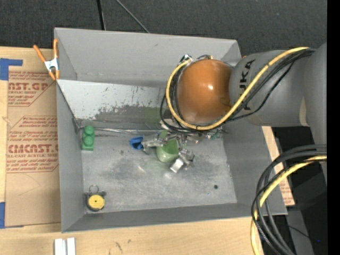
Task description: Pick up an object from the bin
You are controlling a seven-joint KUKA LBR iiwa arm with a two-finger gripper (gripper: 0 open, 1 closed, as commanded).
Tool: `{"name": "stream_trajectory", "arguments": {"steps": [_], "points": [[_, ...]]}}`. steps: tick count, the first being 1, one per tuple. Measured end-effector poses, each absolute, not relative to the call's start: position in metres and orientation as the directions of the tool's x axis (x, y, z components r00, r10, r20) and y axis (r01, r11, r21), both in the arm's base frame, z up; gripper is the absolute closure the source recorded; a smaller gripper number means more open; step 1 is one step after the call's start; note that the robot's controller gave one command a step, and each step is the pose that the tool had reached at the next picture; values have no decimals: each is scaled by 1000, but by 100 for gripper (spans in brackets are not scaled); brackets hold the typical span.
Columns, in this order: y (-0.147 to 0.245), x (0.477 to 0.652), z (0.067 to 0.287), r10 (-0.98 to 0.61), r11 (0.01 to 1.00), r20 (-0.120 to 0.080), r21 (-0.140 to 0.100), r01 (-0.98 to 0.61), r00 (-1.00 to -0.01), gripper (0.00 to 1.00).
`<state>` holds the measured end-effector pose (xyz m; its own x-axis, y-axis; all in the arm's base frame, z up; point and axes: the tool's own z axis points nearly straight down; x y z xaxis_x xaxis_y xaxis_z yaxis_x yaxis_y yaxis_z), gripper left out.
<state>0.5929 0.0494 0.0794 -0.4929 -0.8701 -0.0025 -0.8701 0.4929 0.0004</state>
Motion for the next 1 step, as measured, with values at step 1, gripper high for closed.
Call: {"name": "stream_trajectory", "arguments": {"steps": [1], "points": [[50, 593, 80, -870, 493, -4, 1, -870, -493, 100]]}}
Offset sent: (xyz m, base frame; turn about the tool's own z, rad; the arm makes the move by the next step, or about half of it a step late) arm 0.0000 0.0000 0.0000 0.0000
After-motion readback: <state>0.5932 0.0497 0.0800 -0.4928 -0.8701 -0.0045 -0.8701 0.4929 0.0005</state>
